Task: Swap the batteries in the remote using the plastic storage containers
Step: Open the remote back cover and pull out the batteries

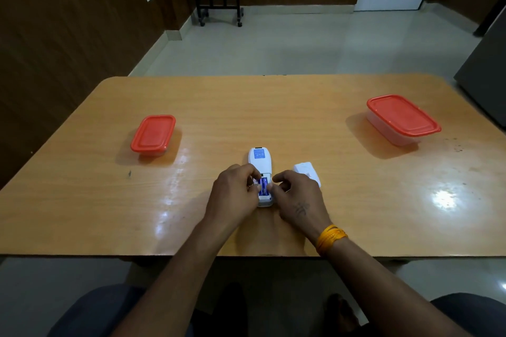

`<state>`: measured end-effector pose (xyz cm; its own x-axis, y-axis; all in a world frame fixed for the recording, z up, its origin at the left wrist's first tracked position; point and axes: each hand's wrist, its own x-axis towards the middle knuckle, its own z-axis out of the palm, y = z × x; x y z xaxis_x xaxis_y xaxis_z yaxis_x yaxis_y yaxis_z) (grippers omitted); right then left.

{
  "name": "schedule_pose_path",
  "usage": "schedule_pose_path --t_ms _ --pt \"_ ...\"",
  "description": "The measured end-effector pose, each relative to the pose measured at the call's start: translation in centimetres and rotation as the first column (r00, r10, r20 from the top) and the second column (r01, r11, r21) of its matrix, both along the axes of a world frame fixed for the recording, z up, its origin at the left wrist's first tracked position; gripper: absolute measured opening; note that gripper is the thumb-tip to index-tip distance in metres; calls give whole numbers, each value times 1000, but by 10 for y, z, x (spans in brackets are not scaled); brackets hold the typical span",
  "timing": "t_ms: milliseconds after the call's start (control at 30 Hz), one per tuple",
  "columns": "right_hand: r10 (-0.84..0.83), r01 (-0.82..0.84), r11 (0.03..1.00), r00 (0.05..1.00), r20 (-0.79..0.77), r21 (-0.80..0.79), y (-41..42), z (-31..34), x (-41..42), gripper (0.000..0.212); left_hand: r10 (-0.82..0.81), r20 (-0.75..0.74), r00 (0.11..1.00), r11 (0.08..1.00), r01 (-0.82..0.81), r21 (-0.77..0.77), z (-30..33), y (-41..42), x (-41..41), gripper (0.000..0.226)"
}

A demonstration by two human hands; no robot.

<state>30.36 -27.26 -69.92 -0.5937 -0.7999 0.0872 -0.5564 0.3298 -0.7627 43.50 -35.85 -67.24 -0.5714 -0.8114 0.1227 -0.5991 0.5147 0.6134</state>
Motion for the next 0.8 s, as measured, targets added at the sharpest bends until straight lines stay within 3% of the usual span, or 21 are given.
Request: schedule_pose_path --t_ms 200,567,800 --pt "-11 12 1000 997 78 -12 -6 -5 -2 25 -31 86 996 998 35 -46 1 0 -6 12" --pt "-30 30 999 999 43 -19 -8 -7 -1 22 -52 215 975 996 66 -57 8 1 -15 15" --pt "-54 55 998 998 34 -35 -8 -4 3 24 -40 159 986 999 37 24 9 -5 -16 10"
